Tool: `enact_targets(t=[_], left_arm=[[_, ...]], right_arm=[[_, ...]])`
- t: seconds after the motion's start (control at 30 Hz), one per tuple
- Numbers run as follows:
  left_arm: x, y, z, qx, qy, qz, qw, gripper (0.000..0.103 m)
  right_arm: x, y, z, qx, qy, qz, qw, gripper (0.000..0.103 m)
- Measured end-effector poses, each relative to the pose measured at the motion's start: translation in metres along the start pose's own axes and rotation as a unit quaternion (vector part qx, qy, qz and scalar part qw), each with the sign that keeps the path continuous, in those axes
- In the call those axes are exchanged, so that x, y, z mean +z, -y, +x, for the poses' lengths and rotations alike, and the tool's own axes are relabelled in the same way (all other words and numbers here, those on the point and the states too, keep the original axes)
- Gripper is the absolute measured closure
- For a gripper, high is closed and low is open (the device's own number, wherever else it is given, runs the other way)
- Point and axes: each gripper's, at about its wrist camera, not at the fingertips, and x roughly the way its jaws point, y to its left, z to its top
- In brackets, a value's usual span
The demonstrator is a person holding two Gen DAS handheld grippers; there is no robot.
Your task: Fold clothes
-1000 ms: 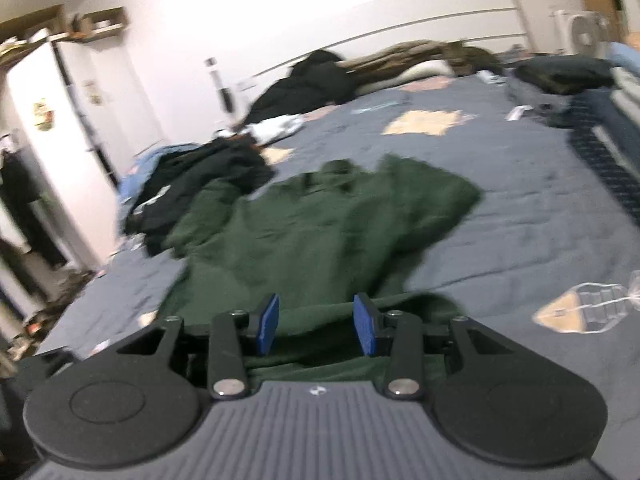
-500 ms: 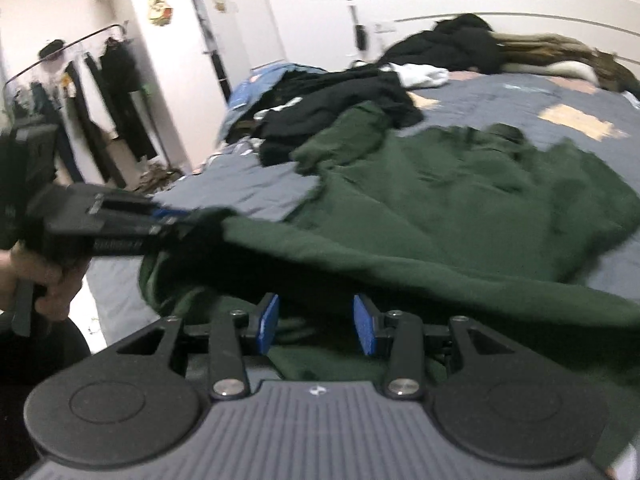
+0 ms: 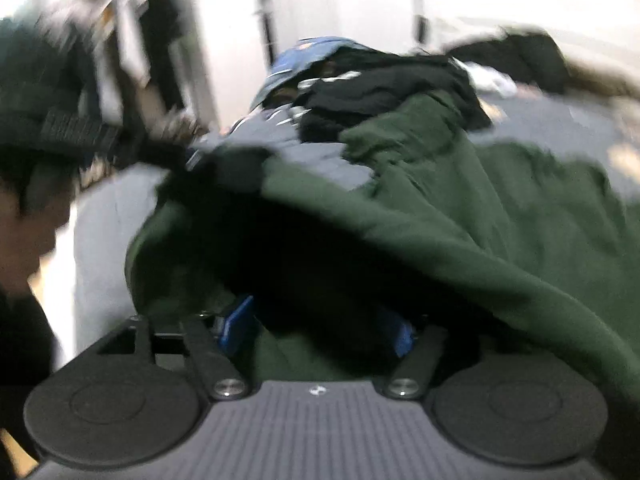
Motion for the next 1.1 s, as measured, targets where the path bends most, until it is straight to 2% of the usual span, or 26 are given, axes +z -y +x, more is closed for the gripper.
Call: enact_targets(t=[0.07, 0.17, 0.2, 0.23, 0.3, 0.37, 0.47, 0.6, 0.73, 0.9, 0.97, 1.03, 1.1], left_arm=[[0.001, -0.002, 0.004, -0.002, -0.008, 0.001, 1.0, 0.087], [0.003, -0.002, 0.009, -0.015, -0.014, 0.0, 0.9998, 0.087], [0.005, -0.002, 0.011, -0.017, -0.015, 0.0, 0.9997, 0.087], [0.005, -0.004, 0.012, -0.018, -0.017, -0.002, 0.9997, 0.087], [0.005, -0.008, 0.013, -0.019, -0.019, -0.01, 0.9996, 0.087], [0.002, -0.011, 0.011, -0.012, -0.019, -0.016, 0.9996, 0.086], [-0.001, -0.012, 0.0, 0.009, -0.019, -0.01, 0.9997, 0.077], [-0.006, 0.004, -0.029, 0.063, -0.011, 0.056, 0.9964, 0.045], [-0.015, 0.028, -0.046, 0.067, -0.032, 0.11, 0.9912, 0.044], [-0.049, 0.056, -0.047, 0.096, -0.082, 0.17, 0.9774, 0.044], [-0.063, 0.057, -0.04, 0.098, -0.1, 0.181, 0.9734, 0.055], [-0.065, 0.05, -0.033, 0.104, -0.113, 0.166, 0.974, 0.092], [-0.055, 0.041, -0.032, 0.11, -0.1, 0.144, 0.9784, 0.094]], right_arm=[[-0.001, -0.007, 0.008, -0.025, -0.004, -0.042, 0.999, 0.032], [-0.005, -0.01, 0.016, -0.063, -0.008, -0.063, 0.996, 0.034], [-0.006, -0.01, 0.018, -0.07, -0.009, -0.062, 0.996, 0.042], [-0.007, -0.009, 0.02, -0.076, -0.011, -0.054, 0.996, 0.067], [-0.008, -0.003, 0.022, -0.087, -0.018, -0.026, 0.996, 0.099], [-0.008, 0.005, 0.021, -0.073, -0.017, 0.014, 0.997, 0.1], [-0.006, 0.016, 0.016, -0.044, -0.014, 0.072, 0.996, 0.101], [0.002, 0.032, 0.004, 0.004, 0.003, 0.15, 0.989, 0.101], [0.011, 0.044, -0.009, 0.042, 0.02, 0.204, 0.978, 0.101], [0.014, 0.046, -0.015, 0.036, 0.023, 0.212, 0.976, 0.101], [0.015, 0.047, -0.018, 0.037, 0.022, 0.215, 0.976, 0.101], [0.016, 0.049, -0.021, 0.039, 0.022, 0.218, 0.975, 0.101], [0.017, 0.051, -0.023, 0.043, 0.024, 0.221, 0.974, 0.101]])
